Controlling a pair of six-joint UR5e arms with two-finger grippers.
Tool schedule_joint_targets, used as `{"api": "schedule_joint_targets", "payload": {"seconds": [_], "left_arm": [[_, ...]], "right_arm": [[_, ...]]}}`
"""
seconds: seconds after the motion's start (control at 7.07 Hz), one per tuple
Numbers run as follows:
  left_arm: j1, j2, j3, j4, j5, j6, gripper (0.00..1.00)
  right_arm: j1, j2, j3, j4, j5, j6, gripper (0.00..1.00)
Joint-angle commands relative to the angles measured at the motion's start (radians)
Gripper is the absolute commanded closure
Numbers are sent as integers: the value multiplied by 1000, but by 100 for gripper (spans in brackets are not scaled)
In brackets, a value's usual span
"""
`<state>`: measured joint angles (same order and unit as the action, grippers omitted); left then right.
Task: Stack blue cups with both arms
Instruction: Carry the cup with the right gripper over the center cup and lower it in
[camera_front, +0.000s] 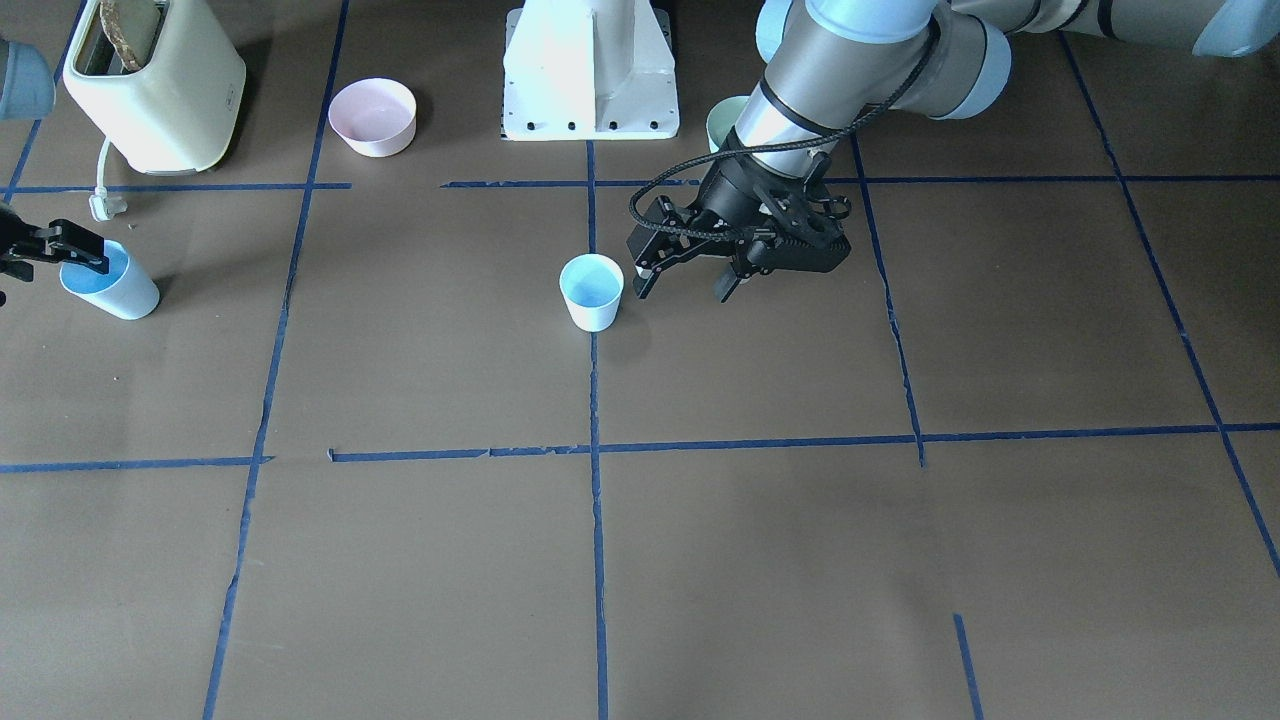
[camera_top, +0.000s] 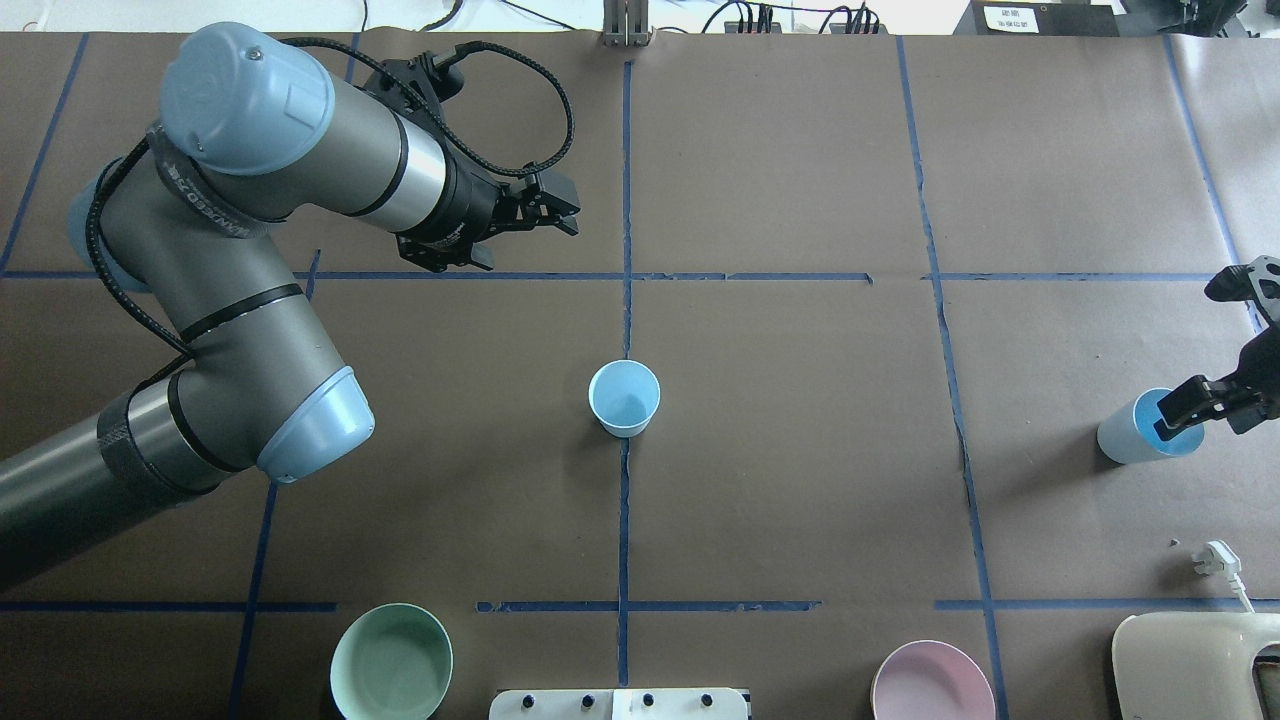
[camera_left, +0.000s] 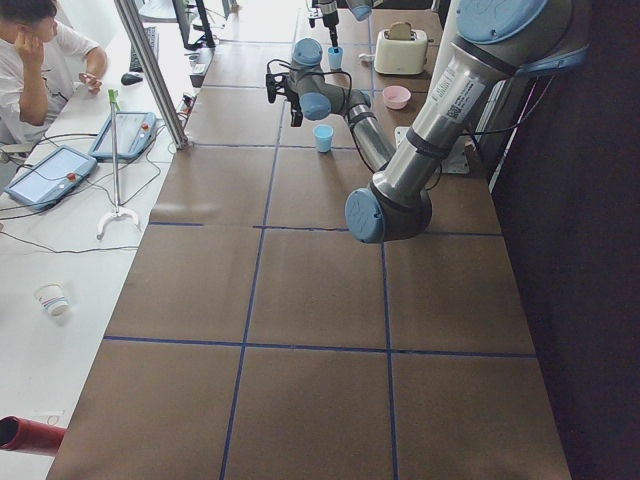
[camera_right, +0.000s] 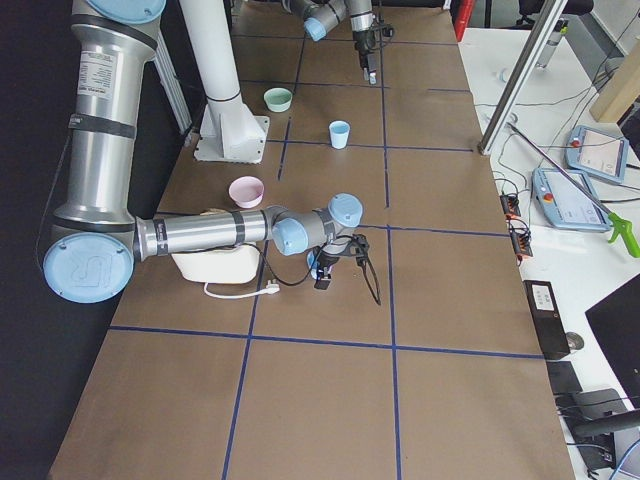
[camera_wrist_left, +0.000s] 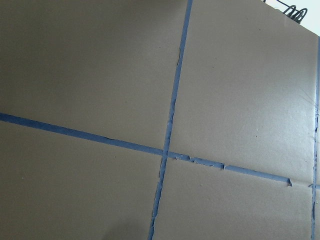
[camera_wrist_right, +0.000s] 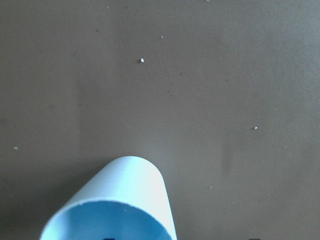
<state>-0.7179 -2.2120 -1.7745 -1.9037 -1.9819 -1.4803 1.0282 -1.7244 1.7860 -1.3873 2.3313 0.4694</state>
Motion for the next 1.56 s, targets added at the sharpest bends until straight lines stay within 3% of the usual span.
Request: {"api": "schedule_joint_targets", "payload": {"seconds": [0.0, 0.14, 0.42, 0.71, 0.85, 1.13, 1.41], "left_arm": [[0, 2, 0, 0, 0, 0, 0], [0, 0, 0, 0, 0, 0, 0], [-5, 5, -14, 0, 0, 0, 0], [-17, 11, -20, 0, -2, 6, 0], [-17, 11, -23, 0, -2, 6, 0], [-26, 29, -28, -2, -2, 11, 0], [-52, 34, -26, -2, -3, 14, 0]], "right_arm": [[-22, 2, -8, -2, -15, 0, 80], [-22, 6, -19, -1, -17, -6, 100], [-22, 23, 4, 1, -15, -11, 100], [-29, 45, 112, -41, 22, -28, 100], [-25, 134, 160, -126, 23, -26, 100], [-60, 502, 181, -461, 11, 68, 100], [-220, 702, 159, -478, -28, 380, 100]]}}
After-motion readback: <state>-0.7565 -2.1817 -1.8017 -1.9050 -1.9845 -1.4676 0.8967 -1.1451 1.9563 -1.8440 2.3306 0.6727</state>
